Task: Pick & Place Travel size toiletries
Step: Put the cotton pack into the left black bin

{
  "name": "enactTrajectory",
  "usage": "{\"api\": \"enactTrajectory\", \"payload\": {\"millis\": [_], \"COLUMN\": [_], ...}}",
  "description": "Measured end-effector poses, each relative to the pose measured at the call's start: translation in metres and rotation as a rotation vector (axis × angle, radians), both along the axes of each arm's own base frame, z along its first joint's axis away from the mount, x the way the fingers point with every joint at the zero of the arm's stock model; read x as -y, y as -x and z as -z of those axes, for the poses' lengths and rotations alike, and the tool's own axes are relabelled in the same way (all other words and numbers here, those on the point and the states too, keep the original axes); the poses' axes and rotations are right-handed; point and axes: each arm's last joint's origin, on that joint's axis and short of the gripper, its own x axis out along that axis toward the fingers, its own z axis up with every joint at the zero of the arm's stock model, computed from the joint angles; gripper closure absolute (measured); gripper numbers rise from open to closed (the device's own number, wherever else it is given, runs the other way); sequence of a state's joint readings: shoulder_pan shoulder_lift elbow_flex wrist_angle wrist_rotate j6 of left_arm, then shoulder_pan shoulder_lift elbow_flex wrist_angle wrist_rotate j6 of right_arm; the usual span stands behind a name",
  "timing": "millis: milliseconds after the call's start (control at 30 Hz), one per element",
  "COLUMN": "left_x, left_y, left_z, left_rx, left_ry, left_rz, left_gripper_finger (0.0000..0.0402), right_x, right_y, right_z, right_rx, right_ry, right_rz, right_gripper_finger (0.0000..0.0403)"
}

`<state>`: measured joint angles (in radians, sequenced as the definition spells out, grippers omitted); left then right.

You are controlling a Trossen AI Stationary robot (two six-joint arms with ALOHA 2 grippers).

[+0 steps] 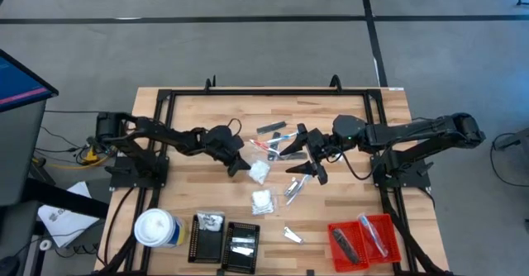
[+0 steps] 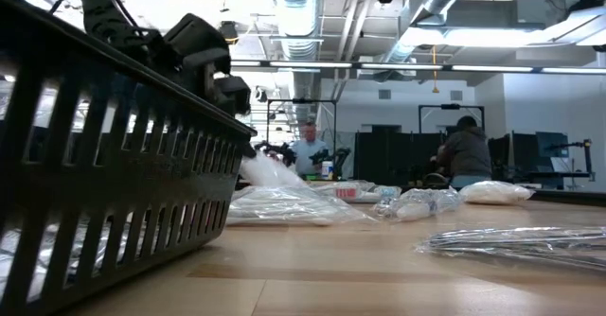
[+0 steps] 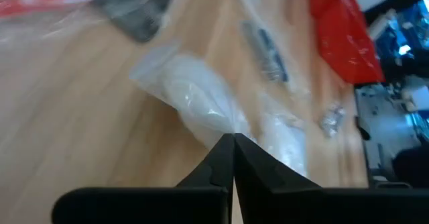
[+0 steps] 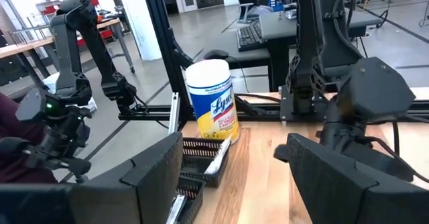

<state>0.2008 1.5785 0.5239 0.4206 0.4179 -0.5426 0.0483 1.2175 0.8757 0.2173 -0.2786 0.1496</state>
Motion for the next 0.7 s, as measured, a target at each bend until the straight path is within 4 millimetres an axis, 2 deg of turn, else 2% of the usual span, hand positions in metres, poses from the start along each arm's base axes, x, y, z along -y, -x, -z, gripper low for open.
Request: {"api": "enactTrajectory", "payload": {"millis": [200, 400, 500, 700], "left_x": [0.012, 0.037, 0.048, 0.062], "left_y": [0.005, 0.016, 0.021, 0.03], "left_z": [-0.031, -0.068, -0.082, -0.098], "left_rx": [0.123, 0.297, 0.367, 0.459], "left_ry": [-0.081, -0.217, -0.262, -0.318], "left_rz": [0.076, 0.172, 0.201, 0.262], "left_gripper_finger": [0.0401, 0.0401, 0.0401, 0.0401], "right_x": [-0.015, -0.031, -0.031, -0.024], "right_y": [0.002, 0.004, 0.004, 0.002], "right_z": [0.0, 0.0, -0.001, -0.001], "right_rx": [0.019, 0.043, 0.048, 0.039], "right_ry": [0.048, 0.089, 0.089, 0.108], "right_rz": [-0.07, -0.132, -0.128, 0.022], "right_gripper_finger": [0.0143, 0.0143, 0.0143, 0.0143]}}
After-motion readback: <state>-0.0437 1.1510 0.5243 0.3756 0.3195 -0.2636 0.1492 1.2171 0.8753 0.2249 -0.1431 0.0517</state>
